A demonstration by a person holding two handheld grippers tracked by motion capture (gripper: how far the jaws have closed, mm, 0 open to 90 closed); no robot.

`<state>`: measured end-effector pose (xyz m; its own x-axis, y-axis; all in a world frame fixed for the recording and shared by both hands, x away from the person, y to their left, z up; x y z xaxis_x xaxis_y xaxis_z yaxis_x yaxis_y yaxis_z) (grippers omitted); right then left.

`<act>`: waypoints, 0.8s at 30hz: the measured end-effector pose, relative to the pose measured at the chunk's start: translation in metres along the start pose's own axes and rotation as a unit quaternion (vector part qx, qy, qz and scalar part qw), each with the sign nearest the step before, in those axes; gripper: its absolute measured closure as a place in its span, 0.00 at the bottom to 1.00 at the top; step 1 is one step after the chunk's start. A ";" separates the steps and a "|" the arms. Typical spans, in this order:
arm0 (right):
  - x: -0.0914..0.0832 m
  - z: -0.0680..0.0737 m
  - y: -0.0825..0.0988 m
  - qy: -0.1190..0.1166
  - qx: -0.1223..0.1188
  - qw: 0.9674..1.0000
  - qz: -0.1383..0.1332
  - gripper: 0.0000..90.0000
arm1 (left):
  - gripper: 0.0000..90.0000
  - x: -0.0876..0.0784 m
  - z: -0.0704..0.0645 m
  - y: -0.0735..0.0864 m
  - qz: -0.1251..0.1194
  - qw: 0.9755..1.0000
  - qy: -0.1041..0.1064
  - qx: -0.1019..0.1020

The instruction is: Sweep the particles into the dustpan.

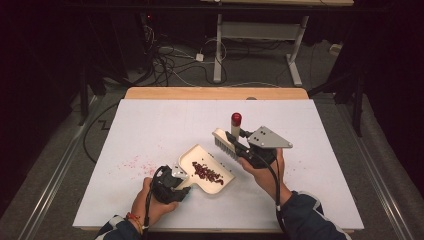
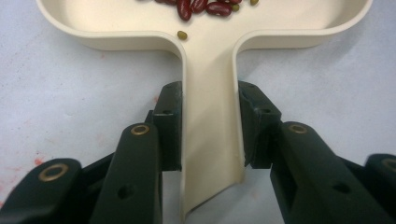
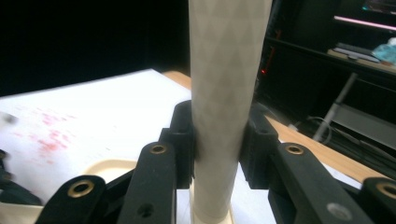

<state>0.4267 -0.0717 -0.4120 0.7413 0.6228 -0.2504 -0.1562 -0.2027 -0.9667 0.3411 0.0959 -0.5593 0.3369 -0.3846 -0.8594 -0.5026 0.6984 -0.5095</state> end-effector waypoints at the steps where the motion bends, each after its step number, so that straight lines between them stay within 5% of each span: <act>1: 0.002 -0.004 0.003 0.004 -0.002 1.000 0.003 0.78 | 0.71 0.000 0.000 0.000 0.000 1.000 0.001 0.000; 5: 0.013 -0.013 0.014 0.012 0.012 1.000 0.019 0.78 | 0.71 -0.001 0.001 0.001 0.004 1.000 0.005 0.002; 8: 0.020 -0.011 0.019 0.016 -0.003 1.000 0.024 0.78 | 0.71 -0.004 0.001 0.003 0.003 1.000 0.014 -0.004; 24: 0.025 0.049 0.022 -0.055 -0.004 0.998 0.025 0.78 | 0.71 -0.005 0.002 0.006 0.002 1.000 0.016 -0.011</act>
<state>0.4099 -0.0232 -0.4418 0.6571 0.6904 -0.3027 -0.1853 -0.2412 -0.9526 0.3379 0.1038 -0.5578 0.3095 -0.4021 -0.8617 -0.5206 0.6867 -0.5074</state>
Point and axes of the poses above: each handheld gripper's, and its own axes: x roughly forward along the jaws, y roughly out of its underside, z roughly to its left, the point moved 10 cm from there along x, roughly forward along the jaws, and after that the axes turned 8 degrees about x, right-handed, at the moved point
